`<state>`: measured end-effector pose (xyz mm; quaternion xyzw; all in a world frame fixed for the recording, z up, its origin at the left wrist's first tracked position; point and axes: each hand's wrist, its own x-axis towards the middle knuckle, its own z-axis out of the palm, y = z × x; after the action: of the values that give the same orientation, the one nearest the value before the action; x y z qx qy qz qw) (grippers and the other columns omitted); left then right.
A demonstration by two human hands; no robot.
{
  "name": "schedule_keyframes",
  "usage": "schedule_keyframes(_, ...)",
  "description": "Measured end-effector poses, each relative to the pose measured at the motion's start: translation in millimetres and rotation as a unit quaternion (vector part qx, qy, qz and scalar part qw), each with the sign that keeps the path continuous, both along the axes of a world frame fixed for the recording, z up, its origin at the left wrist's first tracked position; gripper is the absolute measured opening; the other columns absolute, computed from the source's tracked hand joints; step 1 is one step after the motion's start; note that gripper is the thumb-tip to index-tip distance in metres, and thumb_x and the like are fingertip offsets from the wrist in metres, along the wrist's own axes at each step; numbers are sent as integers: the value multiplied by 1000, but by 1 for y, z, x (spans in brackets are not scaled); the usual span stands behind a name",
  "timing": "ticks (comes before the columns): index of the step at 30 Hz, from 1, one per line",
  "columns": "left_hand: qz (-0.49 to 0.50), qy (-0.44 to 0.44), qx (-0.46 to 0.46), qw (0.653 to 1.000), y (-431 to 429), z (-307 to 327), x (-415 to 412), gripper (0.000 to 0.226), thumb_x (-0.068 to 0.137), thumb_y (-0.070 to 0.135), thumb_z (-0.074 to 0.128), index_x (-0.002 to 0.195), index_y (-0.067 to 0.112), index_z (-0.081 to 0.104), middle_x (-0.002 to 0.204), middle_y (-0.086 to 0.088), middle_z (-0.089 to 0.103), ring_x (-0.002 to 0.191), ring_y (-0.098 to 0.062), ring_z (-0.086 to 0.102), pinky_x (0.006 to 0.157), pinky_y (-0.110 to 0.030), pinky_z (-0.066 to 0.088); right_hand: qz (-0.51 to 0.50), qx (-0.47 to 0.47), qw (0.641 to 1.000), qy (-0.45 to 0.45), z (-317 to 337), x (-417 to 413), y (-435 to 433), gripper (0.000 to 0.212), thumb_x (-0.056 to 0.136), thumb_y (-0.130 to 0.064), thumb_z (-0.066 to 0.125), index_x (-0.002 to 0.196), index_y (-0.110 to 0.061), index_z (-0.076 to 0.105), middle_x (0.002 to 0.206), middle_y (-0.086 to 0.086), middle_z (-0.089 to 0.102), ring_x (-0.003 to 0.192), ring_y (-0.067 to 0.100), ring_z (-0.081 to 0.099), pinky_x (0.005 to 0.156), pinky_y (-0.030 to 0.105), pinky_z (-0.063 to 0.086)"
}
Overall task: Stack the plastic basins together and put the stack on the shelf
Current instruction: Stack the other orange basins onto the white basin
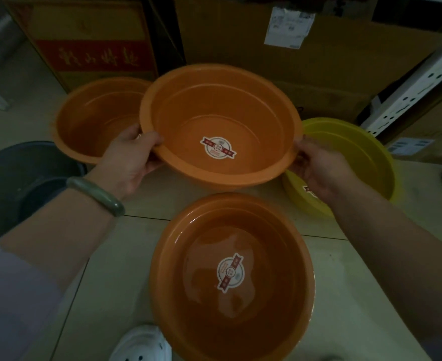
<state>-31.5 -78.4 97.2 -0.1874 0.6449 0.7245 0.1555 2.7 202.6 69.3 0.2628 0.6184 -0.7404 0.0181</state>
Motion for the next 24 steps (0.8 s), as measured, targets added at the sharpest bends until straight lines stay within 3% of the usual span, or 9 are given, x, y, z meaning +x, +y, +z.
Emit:
schedule_keyframes(3,-6,25,-23,999,-1,9,14,45,85,15,59,127,29,50,110,-1,66,93,-15,68,73,-30,58,-8,68,998,-13,12,8,4,43,90,-27,55,130,-13,51,114,5,66,97,20,64,84,39,55)
schedule_keyframes(6,-24,41,-88,995,-1,9,38,28,86,25,61,111,35,54,107,-2,66,92,-19,68,72,-32,56,12,143,989,-38,21,25,6,44,90,-31,55,131,-16,50,109,4,67,95,22,66,78,37,54)
schedule_keyframes(9,-37,20,-113,993,-3,5,64,37,85,32,60,121,29,51,100,-1,67,87,-19,68,66,-29,53,32,208,975,-64,24,50,5,40,90,-34,54,126,-18,54,107,6,69,92,25,68,79,42,55)
schedule_keyframes(12,-40,0,-122,992,-9,2,89,27,85,30,60,111,30,53,89,-4,70,70,-18,71,62,-28,52,48,260,961,-83,26,80,4,26,90,-35,53,114,-26,57,100,4,68,88,24,67,77,42,55)
schedule_keyframes(15,-66,0,-148,987,-14,-1,112,26,86,28,60,111,31,53,84,-8,71,66,-17,72,63,-31,53,34,266,958,-98,24,110,2,12,89,-32,54,100,-30,58,97,3,67,88,25,66,79,45,55)
schedule_keyframes(19,-99,-4,-194,976,-23,-9,134,22,86,23,60,97,42,54,78,4,74,68,-18,72,70,-42,57,6,249,962,-114,14,148,-7,27,88,-26,57,114,-25,58,96,-2,68,87,21,66,78,42,54)
schedule_keyframes(22,-114,-1,-237,965,-27,-17,145,24,86,25,59,94,45,50,75,6,74,66,-11,70,70,-40,58,-2,248,961,-120,6,168,-12,32,87,-26,58,118,-24,57,94,-6,68,87,20,66,77,42,54)
schedule_keyframes(24,-122,1,-254,959,-27,-19,150,25,86,25,58,97,45,48,78,5,72,68,-13,70,72,-39,57,-8,241,964,-115,5,175,-15,31,88,-23,56,119,-22,55,94,-7,66,86,18,65,69,34,52)
